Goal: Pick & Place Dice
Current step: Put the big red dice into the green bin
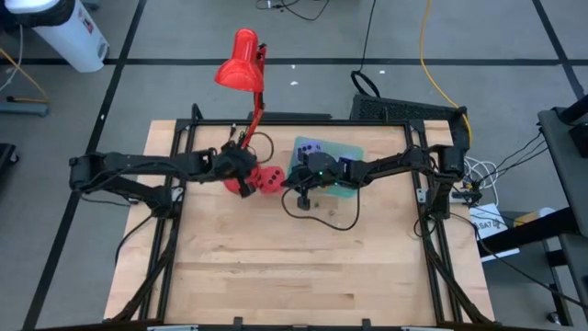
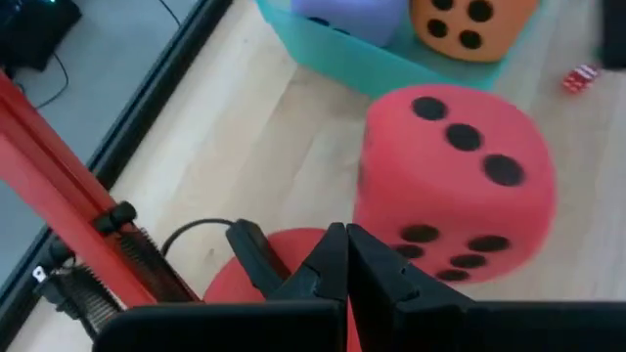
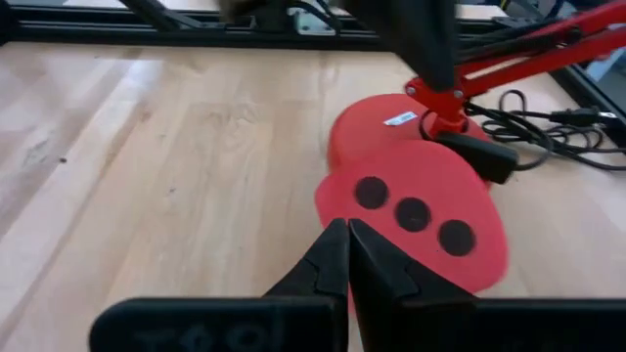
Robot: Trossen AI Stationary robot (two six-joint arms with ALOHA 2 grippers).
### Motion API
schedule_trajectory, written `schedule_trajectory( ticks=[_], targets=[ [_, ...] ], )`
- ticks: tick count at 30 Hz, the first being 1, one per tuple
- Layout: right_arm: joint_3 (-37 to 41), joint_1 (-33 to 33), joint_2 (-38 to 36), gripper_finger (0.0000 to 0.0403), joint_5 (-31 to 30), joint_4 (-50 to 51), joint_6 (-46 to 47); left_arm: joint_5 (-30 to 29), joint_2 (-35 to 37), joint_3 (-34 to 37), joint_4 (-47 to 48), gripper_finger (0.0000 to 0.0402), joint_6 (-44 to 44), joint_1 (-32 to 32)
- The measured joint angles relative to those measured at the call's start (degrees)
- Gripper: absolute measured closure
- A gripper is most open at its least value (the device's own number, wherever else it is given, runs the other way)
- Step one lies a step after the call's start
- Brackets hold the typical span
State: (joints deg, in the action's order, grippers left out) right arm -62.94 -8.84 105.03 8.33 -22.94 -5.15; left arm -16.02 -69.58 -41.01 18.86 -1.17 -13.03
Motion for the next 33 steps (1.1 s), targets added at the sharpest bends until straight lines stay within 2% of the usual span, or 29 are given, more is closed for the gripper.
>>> schedule_trajectory(
  ticks=[6,11,16,21,33],
  targets=[
    [0.00,2.05,0.00,0.0403,-0.84,-0.07,1.04,7.26,-3.92,-0.02,-5.51,0.0399,3.63,-5.72],
    [0.00,3.45,0.00,0.0403,-0.82,0.12,4.10,8.66,-6.24,-0.02,-7.49,0.0399,6.17,-7.12],
    [0.00,4.51,0.00,0.0403,-0.87,0.88,4.85,13.16,-6.95,-0.01,-7.43,0.0398,7.63,-7.24],
    [0.00,4.59,0.00,0.0403,-1.15,1.97,5.55,15.95,-6.95,0.00,-7.14,0.0398,8.00,-4.74],
    [-0.02,5.55,0.00,0.0403,-1.10,5.31,5.79,16.03,-6.95,0.00,-6.29,0.0398,7.87,4.95]
  ],
)
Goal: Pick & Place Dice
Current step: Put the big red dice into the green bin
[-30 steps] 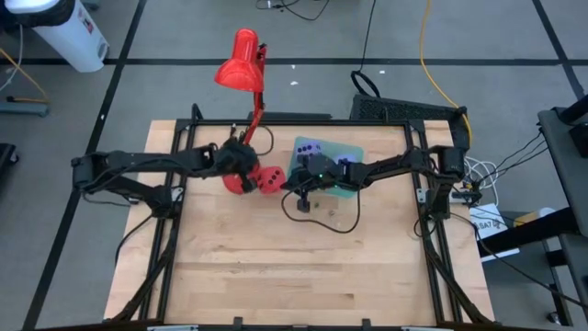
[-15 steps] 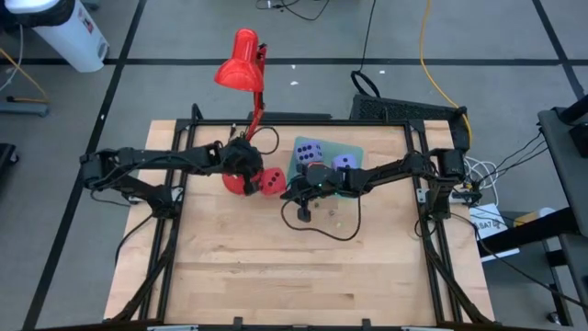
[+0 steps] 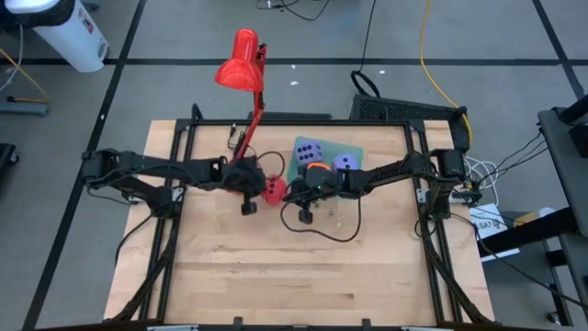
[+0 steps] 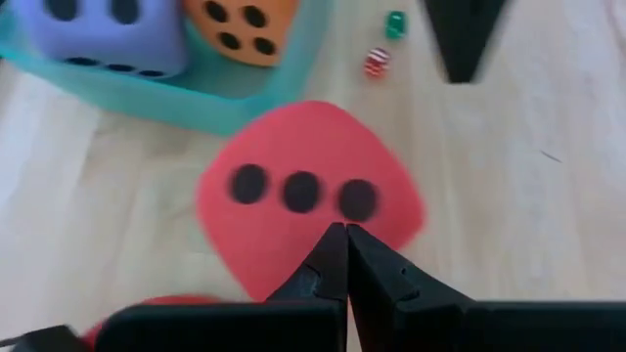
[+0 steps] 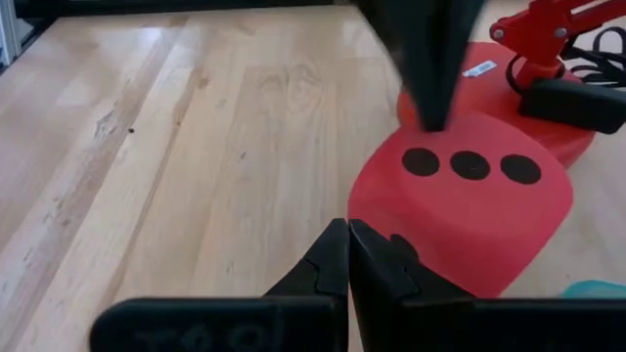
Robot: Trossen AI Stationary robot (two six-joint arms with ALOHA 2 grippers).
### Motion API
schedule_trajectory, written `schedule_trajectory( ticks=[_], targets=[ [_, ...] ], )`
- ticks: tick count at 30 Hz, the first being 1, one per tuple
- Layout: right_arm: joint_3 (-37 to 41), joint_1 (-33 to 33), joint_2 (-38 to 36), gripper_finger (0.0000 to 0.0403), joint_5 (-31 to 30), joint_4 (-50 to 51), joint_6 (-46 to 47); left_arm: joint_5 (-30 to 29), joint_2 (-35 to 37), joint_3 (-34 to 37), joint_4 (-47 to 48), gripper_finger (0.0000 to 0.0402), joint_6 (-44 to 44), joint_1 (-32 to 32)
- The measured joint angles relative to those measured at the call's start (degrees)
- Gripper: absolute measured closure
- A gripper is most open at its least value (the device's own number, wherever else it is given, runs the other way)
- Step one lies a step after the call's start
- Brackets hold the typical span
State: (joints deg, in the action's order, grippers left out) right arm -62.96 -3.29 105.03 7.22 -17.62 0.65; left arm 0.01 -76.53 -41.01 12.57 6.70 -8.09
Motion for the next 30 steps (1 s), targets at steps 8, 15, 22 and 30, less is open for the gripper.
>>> schedule_trajectory(
  ticks=[8,15,22,30],
  targets=[
    [0.00,0.02,0.00,0.0403,0.01,0.40,-1.21,-3.25,0.04,0.00,1.25,0.0397,-0.17,4.45],
    [0.00,-0.02,0.00,0.0403,-0.15,0.43,-1.51,-9.19,0.04,-0.60,0.75,0.0396,-0.79,4.25],
    [0.00,-0.02,0.00,0.0403,0.24,0.66,-0.36,-12.38,1.72,-0.68,1.25,0.0397,0.11,4.73],
    [0.00,-0.02,0.00,0.0403,0.26,1.06,2.12,-14.05,8.44,-0.68,5.44,0.0400,-0.25,4.45]
  ],
)
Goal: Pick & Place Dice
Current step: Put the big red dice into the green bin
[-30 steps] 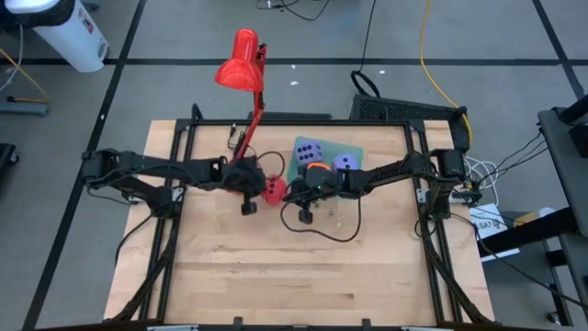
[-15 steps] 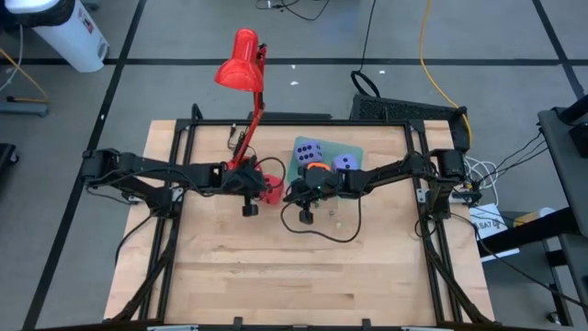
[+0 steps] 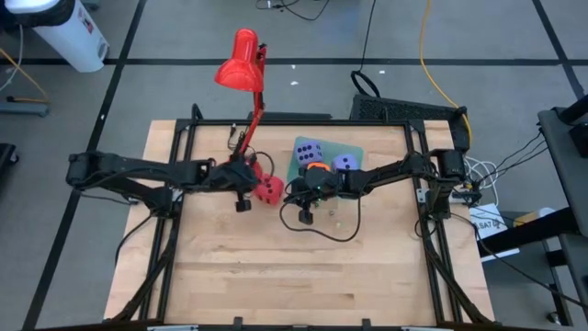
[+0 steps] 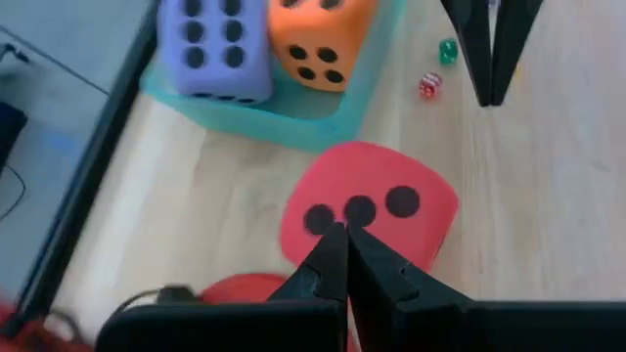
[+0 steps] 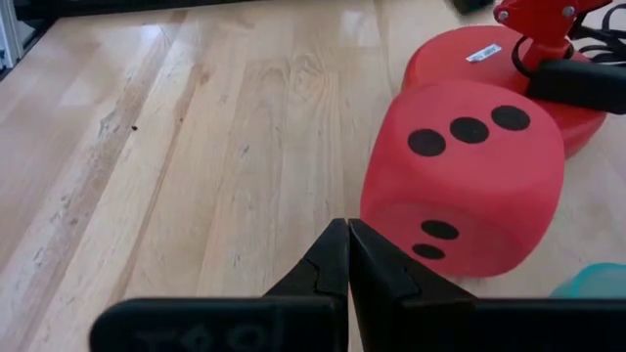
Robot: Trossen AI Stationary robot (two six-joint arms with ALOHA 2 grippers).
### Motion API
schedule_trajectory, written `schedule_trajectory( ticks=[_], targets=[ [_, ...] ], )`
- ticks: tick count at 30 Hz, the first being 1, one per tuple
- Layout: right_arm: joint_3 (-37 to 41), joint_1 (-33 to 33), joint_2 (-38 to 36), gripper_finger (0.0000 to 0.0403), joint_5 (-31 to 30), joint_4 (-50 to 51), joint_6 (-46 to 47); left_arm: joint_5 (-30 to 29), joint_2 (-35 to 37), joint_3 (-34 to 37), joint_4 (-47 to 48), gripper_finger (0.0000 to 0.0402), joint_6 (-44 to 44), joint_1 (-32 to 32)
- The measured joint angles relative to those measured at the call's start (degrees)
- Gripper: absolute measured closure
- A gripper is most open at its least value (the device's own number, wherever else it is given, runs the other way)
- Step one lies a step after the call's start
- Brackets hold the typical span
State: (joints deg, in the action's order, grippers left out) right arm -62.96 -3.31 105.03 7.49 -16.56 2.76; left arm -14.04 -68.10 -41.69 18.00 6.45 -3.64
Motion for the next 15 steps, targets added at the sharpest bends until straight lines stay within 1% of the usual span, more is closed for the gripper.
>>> schedule_trajectory(
  ticks=[2,4,6,8,15],
  targets=[
    [0.00,0.00,0.00,0.0403,0.00,0.19,-0.08,-0.29,2.65,-0.11,2.63,0.0399,-2.26,-0.87],
    [0.00,0.00,0.00,0.0403,0.00,0.17,-0.15,-1.65,5.10,-0.09,8.54,0.0400,-6.11,-1.84],
    [0.00,0.00,0.00,0.0403,0.00,0.16,-0.15,-2.69,6.04,-0.04,12.75,0.0399,-10.49,-2.68],
    [0.00,0.00,0.00,0.0403,0.00,0.16,-0.17,-2.71,5.80,0.02,15.88,0.0400,-13.02,-3.20],
    [0.00,0.00,0.00,0.0403,0.02,0.13,-0.39,-3.25,2.11,1.56,13.95,0.0400,-13.89,-2.74]
  ],
)
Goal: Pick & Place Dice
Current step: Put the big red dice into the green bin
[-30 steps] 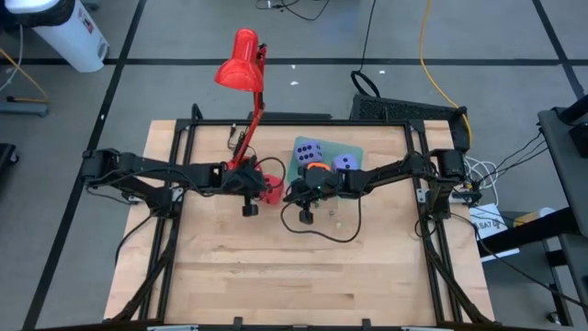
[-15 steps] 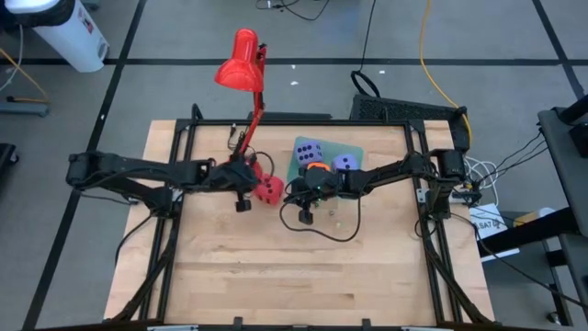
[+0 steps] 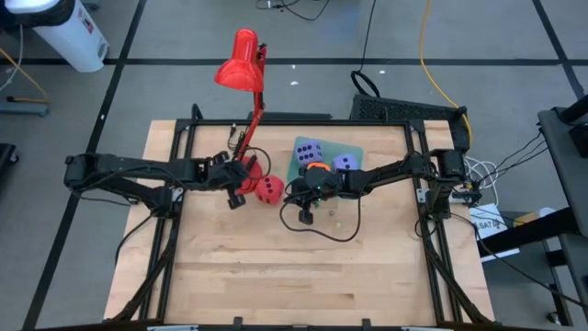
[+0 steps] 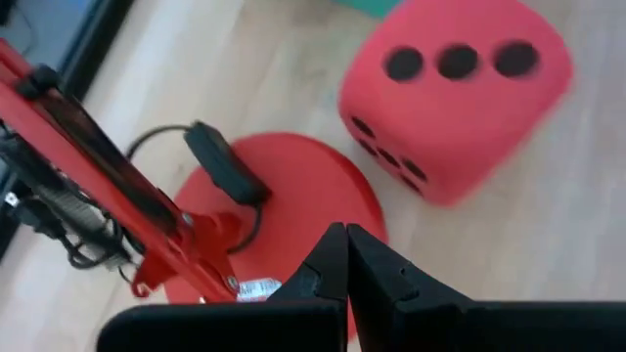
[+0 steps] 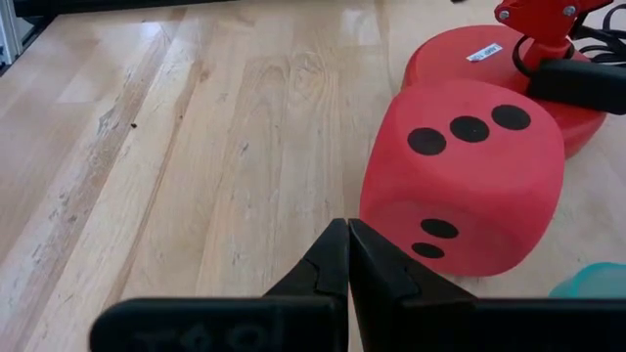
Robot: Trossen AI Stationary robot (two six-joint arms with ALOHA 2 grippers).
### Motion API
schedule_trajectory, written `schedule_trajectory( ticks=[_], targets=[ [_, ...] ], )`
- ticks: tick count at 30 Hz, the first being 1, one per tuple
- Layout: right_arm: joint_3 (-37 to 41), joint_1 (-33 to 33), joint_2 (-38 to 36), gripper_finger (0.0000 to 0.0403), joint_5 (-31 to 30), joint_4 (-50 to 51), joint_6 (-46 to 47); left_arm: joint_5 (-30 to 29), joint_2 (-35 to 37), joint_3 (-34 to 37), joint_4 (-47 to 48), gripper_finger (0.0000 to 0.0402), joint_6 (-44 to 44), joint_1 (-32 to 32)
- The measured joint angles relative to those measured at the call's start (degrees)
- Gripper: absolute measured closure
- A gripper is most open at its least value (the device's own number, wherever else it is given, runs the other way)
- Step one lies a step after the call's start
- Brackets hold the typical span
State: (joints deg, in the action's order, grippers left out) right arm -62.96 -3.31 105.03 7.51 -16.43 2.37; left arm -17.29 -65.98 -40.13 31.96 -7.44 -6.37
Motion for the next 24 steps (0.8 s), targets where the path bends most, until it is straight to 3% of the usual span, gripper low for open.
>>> schedule_trajectory(
  ticks=[7,14,24],
  targets=[
    [0.00,0.10,0.00,0.0403,-0.06,0.02,0.08,-4.61,-8.38,0.47,-8.47,0.0400,1.72,-0.04],
    [0.00,0.44,0.00,0.0403,0.00,0.02,0.00,2.26,-14.34,0.47,-13.63,0.0400,3.98,0.22],
    [0.00,0.45,0.00,0.0403,-0.02,0.64,-0.11,6.38,-17.41,0.47,-20.36,0.0400,5.70,5.62]
  ],
)
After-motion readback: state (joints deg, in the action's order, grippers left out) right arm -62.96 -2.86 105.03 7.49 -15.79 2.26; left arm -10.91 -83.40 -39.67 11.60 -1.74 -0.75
